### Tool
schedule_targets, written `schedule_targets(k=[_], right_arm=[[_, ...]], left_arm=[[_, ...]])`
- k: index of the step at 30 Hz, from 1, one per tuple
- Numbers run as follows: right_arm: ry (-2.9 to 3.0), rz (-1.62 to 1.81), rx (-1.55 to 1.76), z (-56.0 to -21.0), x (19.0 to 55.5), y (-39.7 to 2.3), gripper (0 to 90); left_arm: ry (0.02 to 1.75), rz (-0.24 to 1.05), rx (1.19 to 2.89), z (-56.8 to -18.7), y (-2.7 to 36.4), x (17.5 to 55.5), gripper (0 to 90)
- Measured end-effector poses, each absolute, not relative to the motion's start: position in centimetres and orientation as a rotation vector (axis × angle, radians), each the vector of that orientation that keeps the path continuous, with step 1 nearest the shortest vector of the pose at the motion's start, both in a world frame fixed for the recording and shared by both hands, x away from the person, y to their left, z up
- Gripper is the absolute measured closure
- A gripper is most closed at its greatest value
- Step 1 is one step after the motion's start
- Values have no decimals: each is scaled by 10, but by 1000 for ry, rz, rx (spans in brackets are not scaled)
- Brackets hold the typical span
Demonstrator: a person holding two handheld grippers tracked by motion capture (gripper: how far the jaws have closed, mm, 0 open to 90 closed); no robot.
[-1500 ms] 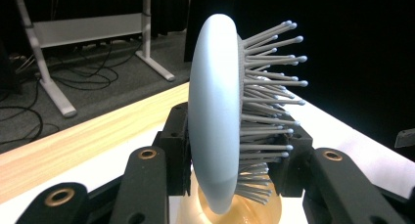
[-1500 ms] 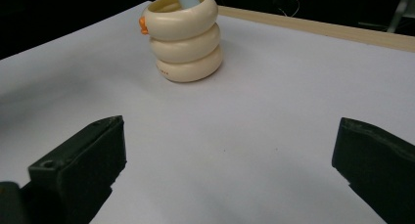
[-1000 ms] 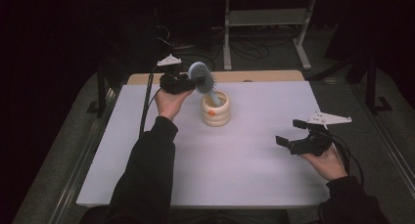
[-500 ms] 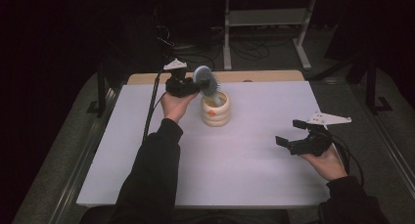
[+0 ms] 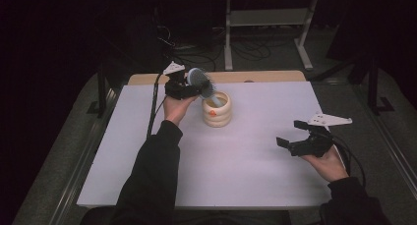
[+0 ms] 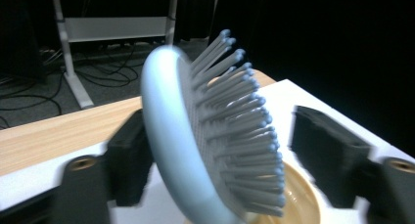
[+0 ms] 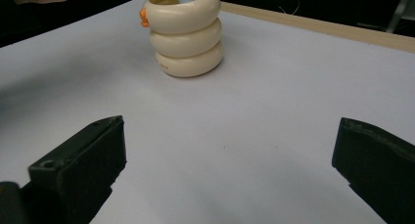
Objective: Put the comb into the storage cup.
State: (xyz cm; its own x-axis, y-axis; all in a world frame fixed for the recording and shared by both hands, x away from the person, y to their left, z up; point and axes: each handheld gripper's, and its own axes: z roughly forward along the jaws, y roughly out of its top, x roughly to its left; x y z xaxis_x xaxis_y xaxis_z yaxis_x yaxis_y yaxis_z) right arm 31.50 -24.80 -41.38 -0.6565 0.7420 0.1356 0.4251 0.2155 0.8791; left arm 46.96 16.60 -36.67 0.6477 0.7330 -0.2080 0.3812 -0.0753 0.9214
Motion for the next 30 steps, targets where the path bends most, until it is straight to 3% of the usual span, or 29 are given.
schedule_targets(k=[7, 30], right_arm=[[2190, 1407, 1089, -415, 315, -246, 0], [2200, 1379, 1088, -417, 314, -247, 0]], left_arm=[[934, 329, 1740, -368, 172, 471, 0], [828, 336, 1774, -357, 200, 456, 0]])
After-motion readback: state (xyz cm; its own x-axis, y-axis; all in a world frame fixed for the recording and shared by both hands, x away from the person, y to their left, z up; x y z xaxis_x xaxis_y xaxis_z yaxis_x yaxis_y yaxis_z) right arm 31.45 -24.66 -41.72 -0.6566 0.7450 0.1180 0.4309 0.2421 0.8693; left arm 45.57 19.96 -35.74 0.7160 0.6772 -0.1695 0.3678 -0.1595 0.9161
